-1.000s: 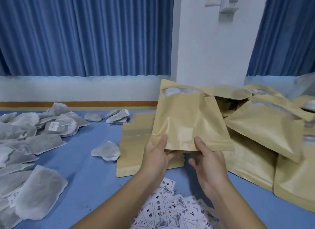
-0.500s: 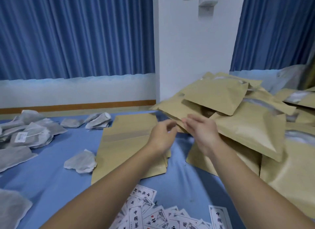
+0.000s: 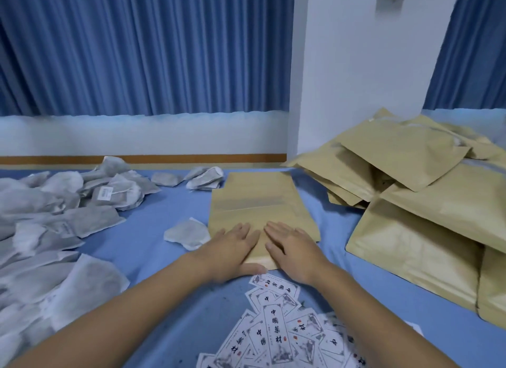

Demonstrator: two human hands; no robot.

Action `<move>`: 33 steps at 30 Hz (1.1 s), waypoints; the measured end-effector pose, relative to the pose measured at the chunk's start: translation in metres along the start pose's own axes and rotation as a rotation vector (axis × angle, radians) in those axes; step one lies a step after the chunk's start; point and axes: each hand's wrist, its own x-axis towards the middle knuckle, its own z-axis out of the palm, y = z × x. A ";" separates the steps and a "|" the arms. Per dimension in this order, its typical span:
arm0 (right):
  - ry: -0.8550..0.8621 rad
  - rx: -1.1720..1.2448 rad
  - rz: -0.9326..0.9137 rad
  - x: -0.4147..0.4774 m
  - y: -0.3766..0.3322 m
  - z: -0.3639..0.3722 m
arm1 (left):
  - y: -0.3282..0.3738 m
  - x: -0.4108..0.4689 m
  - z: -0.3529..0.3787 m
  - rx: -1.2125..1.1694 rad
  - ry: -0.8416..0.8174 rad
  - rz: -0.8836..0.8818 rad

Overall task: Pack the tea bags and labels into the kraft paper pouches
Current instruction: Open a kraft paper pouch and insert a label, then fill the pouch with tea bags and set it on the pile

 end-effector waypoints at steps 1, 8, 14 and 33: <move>-0.015 -0.016 -0.003 0.000 -0.001 -0.001 | -0.001 -0.002 0.001 0.103 0.054 0.038; -0.128 -0.052 -0.100 -0.011 -0.002 -0.006 | -0.016 -0.015 0.000 0.133 0.168 0.151; 0.006 0.032 -0.126 -0.021 -0.005 -0.006 | -0.020 -0.032 -0.003 -0.080 0.106 0.172; -0.183 0.176 -0.004 -0.009 -0.014 -0.042 | -0.013 -0.040 -0.008 0.120 0.182 0.153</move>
